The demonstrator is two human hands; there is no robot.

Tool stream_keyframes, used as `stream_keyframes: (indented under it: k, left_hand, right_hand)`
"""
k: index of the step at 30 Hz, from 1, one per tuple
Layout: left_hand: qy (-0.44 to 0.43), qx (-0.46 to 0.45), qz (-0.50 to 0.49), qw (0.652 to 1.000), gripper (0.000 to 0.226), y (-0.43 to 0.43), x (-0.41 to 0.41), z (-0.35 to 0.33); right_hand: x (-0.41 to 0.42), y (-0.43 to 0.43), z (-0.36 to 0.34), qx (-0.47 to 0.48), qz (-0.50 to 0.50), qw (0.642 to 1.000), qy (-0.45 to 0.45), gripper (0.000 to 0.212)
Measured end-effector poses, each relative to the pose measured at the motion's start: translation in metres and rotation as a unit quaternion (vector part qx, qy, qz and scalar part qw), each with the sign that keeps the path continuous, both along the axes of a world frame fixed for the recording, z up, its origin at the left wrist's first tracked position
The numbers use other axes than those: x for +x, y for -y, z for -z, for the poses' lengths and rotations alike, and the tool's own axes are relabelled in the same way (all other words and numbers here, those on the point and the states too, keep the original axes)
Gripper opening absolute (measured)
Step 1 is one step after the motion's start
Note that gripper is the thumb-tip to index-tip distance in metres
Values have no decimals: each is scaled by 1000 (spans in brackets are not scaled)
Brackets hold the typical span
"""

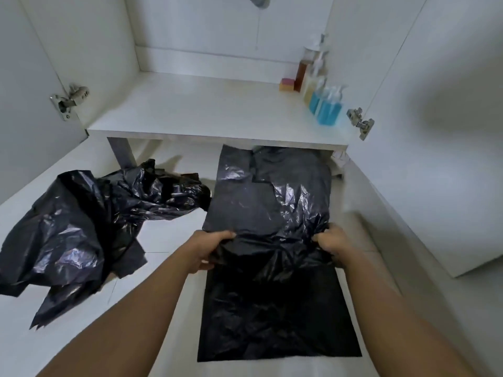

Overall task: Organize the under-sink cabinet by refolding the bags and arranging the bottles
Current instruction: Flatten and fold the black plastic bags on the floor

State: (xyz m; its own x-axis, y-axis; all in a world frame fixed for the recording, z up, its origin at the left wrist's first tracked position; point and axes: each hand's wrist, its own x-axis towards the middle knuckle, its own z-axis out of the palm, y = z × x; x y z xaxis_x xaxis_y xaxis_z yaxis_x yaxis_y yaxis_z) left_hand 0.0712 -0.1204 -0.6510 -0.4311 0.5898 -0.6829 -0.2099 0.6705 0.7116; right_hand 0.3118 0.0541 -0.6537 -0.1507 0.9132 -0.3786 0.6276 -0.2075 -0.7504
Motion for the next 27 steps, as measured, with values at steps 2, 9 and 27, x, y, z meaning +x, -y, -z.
stream_keyframes:
  k: [2,9,27]
  left_hand:
    - [52,-52,33,997,33,10,4,9]
    - [-63,-46,27,997,37,12,8,24]
    - [-139,-119,176,967,35,40,25,50]
  right_hand:
    - [6,3,11,-23,12,999,19,7]
    - [27,-4,26,-21,-24,989,145,45]
    - [78,36,27,-85,-173,941,277,105]
